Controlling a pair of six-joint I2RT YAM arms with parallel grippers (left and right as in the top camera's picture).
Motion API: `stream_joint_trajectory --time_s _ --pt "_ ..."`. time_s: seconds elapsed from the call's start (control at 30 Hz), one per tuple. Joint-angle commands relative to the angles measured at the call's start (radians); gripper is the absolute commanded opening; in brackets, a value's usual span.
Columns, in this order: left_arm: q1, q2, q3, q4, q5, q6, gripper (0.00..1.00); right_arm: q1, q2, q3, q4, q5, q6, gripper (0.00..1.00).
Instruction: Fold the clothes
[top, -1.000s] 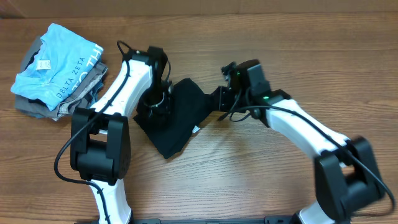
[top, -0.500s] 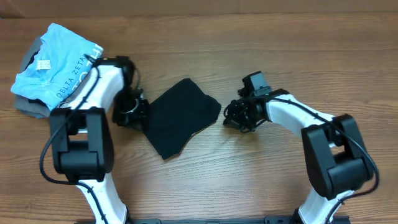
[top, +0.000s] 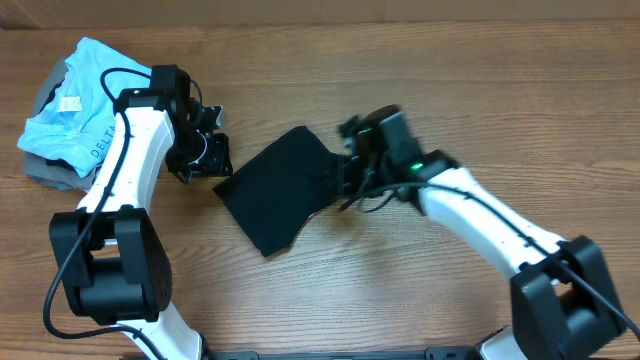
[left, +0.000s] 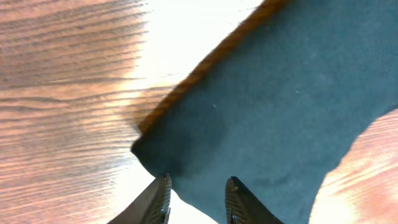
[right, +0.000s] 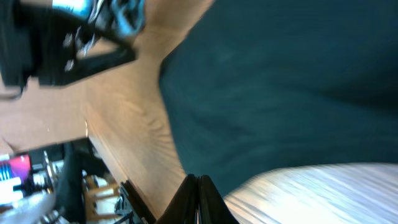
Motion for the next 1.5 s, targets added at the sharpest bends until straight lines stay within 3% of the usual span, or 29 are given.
stream_joint_trajectory --time_s 0.0,0.1,0.2,0.37,0.5,0.7,0.97,1.07,1.17,1.23,1.3,1.47 --pt "0.011 0.019 0.0 0.023 -0.02 0.009 0.48 0.14 0.066 0.012 0.084 0.085 0.087 0.04" --pt "0.028 0.019 0.0 0.027 -0.019 -0.02 0.62 0.234 0.12 0.012 0.143 0.14 0.097 0.05" --pt "0.046 0.019 0.0 0.031 -0.016 -0.02 0.7 0.308 0.177 0.012 0.154 0.19 0.105 0.05" --pt "0.047 0.021 -0.001 0.034 -0.008 -0.003 0.75 0.321 0.233 0.012 0.09 0.271 0.218 0.04" --pt "0.046 0.021 -0.006 0.048 0.001 0.003 0.76 0.235 0.227 0.013 -0.08 0.304 0.331 0.04" --pt "0.046 0.027 -0.055 0.121 0.008 0.005 0.84 0.131 0.138 0.013 -0.283 0.295 0.261 0.04" --pt "0.044 0.027 -0.164 0.322 0.014 0.052 0.83 0.099 -0.076 0.014 -0.381 0.325 0.116 0.04" --pt "0.032 0.027 -0.214 0.344 0.093 0.052 0.71 0.099 -0.123 0.014 -0.388 0.36 0.115 0.04" --pt "0.002 0.027 -0.277 0.329 0.286 0.062 0.3 0.099 -0.154 0.014 -0.391 0.412 0.115 0.05" --pt "-0.024 0.027 -0.308 0.283 0.38 0.074 0.13 0.099 -0.166 0.014 -0.392 0.441 0.115 0.04" --pt "-0.062 0.027 -0.328 0.185 0.431 0.073 0.09 0.099 -0.178 0.014 -0.396 0.483 0.115 0.04" --pt "-0.108 0.025 -0.323 0.025 0.406 0.068 0.15 0.099 -0.194 0.014 -0.415 0.546 0.114 0.04"
